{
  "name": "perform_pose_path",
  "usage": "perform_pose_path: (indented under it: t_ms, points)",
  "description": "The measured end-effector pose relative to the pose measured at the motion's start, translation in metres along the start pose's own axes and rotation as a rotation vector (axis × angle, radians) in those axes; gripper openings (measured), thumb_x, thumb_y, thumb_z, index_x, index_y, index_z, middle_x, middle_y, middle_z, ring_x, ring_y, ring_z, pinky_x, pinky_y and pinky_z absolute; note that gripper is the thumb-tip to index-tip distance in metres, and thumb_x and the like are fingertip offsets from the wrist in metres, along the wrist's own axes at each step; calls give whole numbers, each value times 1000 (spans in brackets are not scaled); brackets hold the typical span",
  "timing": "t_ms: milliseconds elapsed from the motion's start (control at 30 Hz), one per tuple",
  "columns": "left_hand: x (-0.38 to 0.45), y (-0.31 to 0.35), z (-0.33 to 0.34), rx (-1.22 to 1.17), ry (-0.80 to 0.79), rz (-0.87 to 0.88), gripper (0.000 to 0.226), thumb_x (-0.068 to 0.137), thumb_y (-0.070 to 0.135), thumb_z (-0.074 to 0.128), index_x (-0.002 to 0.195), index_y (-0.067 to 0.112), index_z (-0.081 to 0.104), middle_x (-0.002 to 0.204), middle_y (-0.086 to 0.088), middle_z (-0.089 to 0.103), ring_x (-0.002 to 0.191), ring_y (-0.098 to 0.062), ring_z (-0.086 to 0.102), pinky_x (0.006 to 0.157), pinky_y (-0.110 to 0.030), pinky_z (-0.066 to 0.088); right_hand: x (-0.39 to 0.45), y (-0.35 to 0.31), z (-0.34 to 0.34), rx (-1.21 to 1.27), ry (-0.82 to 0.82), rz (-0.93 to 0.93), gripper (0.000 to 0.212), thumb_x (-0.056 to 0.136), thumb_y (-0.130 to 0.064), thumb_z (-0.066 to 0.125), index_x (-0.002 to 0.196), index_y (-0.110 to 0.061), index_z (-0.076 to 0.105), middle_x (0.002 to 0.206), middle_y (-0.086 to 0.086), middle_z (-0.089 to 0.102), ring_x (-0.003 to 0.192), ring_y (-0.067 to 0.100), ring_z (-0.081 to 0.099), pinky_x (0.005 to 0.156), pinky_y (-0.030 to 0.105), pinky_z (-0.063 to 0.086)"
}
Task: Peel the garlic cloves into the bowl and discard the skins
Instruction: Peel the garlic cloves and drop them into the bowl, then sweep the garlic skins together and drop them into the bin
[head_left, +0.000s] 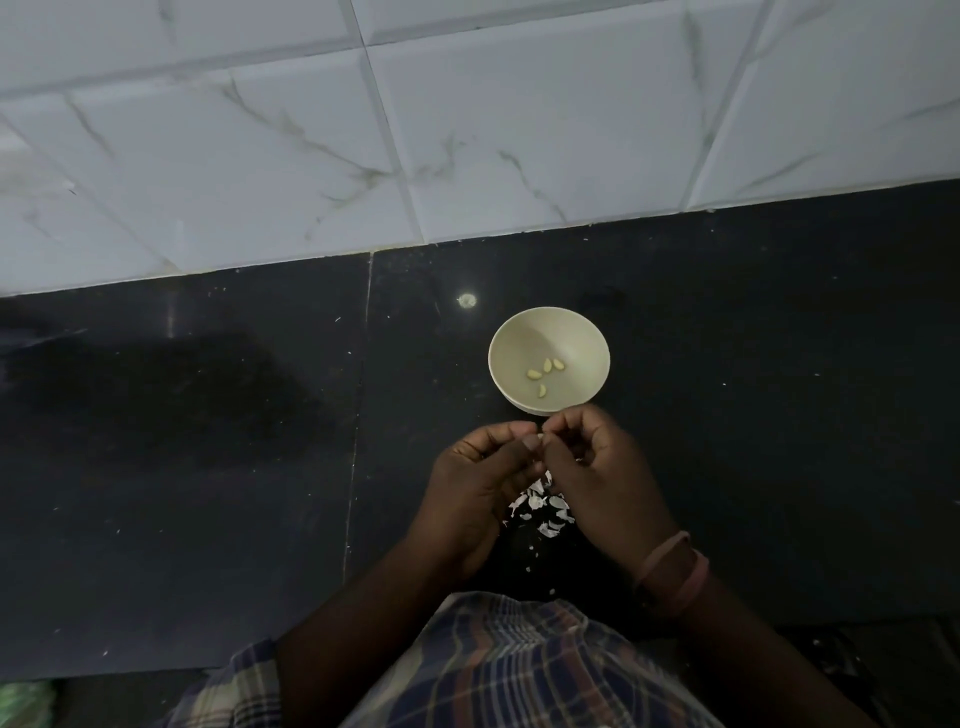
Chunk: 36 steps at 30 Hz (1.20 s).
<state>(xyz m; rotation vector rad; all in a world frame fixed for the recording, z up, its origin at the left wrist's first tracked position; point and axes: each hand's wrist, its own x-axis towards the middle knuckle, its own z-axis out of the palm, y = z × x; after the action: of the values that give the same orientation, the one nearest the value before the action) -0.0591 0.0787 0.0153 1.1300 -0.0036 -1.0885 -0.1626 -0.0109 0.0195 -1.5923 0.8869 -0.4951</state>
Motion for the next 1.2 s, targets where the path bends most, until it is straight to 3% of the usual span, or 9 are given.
perform_pose_path:
  t_ms: [133,300,467,600,733,833,933,1067,1200]
  points:
    - [8,2,-2,-17,24,-42,23,79,3,71,100,-2,68,93,-17,74,83,-19,73,73,-23,58,6,10,-3,39,-91,1,21,94,-7,66,108,-20,72,96,-3,75,87,13,72,77,32,61]
    - [28,-4,2,60,175,-57,12,89,-11,63,95,-1,69,84,-11,73,76,-17,72,70,-23,59,37,17,-11,26,103,80,6,89,-8,73,92,-12,72,82,4,73,72,17,69,65,31,58]
    - [45,-8,15,130,314,25,26,87,-21,56,104,-5,68,90,-16,72,84,-22,72,87,-36,59,74,29,-11,-162,187,48,15,89,-6,69,100,-10,78,99,5,77,93,21,72,90,37,57]
    - [42,-11,30,55,425,89,36,82,-24,54,109,-5,67,93,-17,71,76,-20,69,81,-36,56,81,32,-13,-216,185,64,24,90,-9,64,111,-11,76,105,9,77,96,27,72,91,41,57]
    - [35,-23,42,-131,541,102,20,90,-16,56,101,-5,67,90,-18,70,79,-22,69,75,-28,61,66,25,-26,-205,169,-10,20,94,-7,62,109,-10,75,106,6,76,101,20,71,93,34,55]
    - [20,-39,51,-159,586,14,27,95,-15,44,109,-4,65,95,-18,68,82,-22,69,65,-23,61,33,30,-32,-192,7,-137,24,97,-10,58,116,-13,73,112,0,74,106,12,67,91,18,49]
    - [-3,-46,53,-186,470,-161,21,99,6,47,102,1,68,90,-16,70,72,-24,70,55,-28,58,-12,52,-18,-265,-271,-257,42,105,-34,43,141,-16,58,140,-3,61,129,6,53,110,17,35]
    - [-17,-40,31,-301,418,-239,31,100,17,43,110,-2,65,106,-19,70,81,-29,71,66,-32,59,-39,89,0,-556,-302,-337,65,103,-49,22,148,-9,49,154,8,48,145,21,39,122,29,12]
    - [-18,-41,-3,-177,479,-87,25,101,0,45,119,2,62,112,-17,70,103,-25,69,82,-31,57,-28,99,-18,-637,-141,-243,58,101,-43,33,141,-7,56,151,13,50,142,26,44,119,32,27]
